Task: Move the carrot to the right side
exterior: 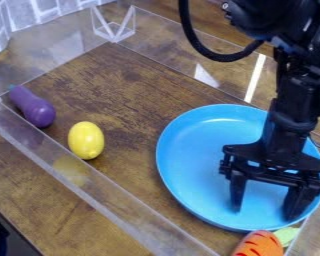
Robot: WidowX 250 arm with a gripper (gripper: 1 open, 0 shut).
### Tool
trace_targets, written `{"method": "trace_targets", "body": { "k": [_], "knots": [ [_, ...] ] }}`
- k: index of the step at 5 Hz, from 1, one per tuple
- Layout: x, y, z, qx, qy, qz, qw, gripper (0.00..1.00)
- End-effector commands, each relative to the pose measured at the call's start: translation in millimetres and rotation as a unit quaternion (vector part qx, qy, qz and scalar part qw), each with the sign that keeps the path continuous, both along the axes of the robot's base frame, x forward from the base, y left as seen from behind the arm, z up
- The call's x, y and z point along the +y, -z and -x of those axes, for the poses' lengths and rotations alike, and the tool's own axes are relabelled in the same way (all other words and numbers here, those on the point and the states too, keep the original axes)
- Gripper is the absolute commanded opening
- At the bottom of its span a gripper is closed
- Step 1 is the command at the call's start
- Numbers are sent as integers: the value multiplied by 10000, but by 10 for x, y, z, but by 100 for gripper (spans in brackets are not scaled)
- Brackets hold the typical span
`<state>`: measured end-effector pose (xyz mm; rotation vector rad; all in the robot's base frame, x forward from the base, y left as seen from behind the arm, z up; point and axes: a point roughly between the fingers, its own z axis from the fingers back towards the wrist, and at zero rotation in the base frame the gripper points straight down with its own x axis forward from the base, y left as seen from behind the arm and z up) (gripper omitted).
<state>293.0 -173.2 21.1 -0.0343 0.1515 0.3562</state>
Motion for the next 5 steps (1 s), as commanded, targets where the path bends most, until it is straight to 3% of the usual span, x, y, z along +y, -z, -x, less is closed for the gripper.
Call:
{"method": "trace_targets", "body": {
  "k": [1,2,5],
  "knots": [
    [-188,-73,206,31,436,88,9990,100],
    [-169,-49,129,23,651,125,9978,100],
    [-149,-7,-133,-54,1045,-15,9945,100]
  ]
}}
